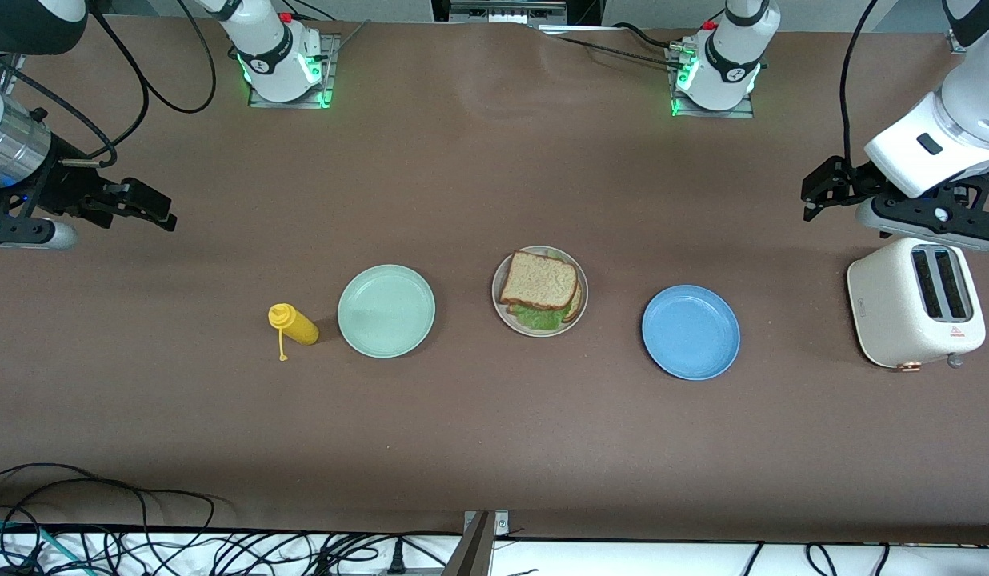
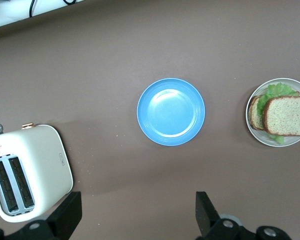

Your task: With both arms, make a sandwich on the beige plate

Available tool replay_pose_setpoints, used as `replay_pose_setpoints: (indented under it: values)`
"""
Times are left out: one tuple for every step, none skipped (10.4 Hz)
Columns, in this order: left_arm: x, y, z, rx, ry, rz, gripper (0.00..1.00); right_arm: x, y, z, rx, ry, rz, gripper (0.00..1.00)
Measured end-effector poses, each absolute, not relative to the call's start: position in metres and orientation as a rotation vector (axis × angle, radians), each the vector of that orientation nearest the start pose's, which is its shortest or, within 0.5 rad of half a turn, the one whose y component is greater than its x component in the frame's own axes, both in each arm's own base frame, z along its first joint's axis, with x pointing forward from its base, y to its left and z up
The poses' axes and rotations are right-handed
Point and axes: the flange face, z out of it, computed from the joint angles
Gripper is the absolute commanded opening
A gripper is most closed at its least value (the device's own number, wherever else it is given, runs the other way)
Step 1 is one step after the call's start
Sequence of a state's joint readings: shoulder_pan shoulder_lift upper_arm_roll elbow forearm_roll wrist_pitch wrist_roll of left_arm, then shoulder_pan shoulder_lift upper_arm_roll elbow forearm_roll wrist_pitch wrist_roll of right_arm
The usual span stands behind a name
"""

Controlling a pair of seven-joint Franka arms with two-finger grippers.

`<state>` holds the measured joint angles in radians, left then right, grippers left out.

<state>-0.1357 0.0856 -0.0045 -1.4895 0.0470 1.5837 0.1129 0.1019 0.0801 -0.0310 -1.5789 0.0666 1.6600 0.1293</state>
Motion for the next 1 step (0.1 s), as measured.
replay_pose_setpoints:
  values:
    - [0.5768, -0.0746, 0.6151, -3.071, 0.386, -0.012, 1.0, 0.5834, 0.0487, 0.583, -3.076, 0.099, 0.009, 1.0]
